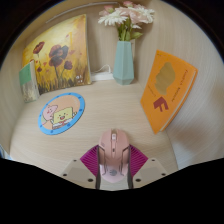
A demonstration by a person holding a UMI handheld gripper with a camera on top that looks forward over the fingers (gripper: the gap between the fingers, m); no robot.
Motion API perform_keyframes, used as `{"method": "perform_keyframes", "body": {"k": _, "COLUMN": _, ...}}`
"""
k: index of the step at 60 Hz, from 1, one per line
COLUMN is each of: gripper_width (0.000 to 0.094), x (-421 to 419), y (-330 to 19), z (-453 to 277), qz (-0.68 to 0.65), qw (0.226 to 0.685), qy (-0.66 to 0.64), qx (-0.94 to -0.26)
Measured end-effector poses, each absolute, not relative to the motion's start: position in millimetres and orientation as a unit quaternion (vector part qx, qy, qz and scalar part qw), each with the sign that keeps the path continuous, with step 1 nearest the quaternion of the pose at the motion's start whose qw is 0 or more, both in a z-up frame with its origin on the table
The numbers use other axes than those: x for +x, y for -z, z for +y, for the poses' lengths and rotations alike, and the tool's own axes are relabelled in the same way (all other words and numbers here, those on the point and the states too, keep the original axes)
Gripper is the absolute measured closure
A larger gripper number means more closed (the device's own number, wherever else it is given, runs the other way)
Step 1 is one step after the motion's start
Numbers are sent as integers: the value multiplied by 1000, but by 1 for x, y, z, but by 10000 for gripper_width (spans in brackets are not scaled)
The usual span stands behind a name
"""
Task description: Arrange mouse
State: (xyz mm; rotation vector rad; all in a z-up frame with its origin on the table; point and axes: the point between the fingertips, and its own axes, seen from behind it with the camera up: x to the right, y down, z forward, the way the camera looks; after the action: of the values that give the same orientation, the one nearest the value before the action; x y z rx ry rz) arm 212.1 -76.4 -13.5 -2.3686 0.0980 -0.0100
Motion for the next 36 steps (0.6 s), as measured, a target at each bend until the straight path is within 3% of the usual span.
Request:
{"method": "perform_keyframes", "body": {"k": 8, "gripper_width": 568, "x": 205, "y": -8, "z": -73, "qz": 42, "qw": 364, "qy": 16, "qx": -930}}
{"method": "perform_keyframes", "body": {"k": 27, "gripper_width": 567, "x": 156, "y": -188, "z": 11, "qz": 8, "qw": 482, "qy": 65, "qx": -874}}
{"method": "perform_keyframes", "body": {"k": 36, "gripper_width": 568, "x": 107, "y": -236, "z": 52, "qz": -19, "qw": 518, "qy": 58, "qx": -853}}
